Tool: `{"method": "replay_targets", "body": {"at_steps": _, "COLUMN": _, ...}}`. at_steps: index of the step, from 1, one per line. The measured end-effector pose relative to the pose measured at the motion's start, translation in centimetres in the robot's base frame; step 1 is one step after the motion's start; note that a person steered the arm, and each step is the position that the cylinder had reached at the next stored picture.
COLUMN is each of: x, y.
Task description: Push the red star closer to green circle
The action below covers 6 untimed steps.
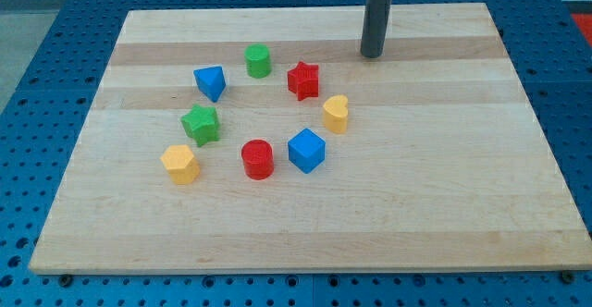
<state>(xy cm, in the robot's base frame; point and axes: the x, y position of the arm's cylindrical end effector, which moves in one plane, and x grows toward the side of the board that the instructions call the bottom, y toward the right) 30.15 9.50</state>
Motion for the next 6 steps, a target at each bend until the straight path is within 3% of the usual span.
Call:
{"method": "replay_targets", "body": {"at_steps": 1, "x": 0.3, "y": 0.0}}
{"method": "replay_targets", "body": {"at_steps": 3, "x": 7.0, "y": 0.2}}
{"method": "replay_targets", "body": {"at_steps": 4, "x": 7.0, "y": -0.2}}
{"method": "replay_targets", "body": {"at_steps": 6, "x": 8.5, "y": -11.1}}
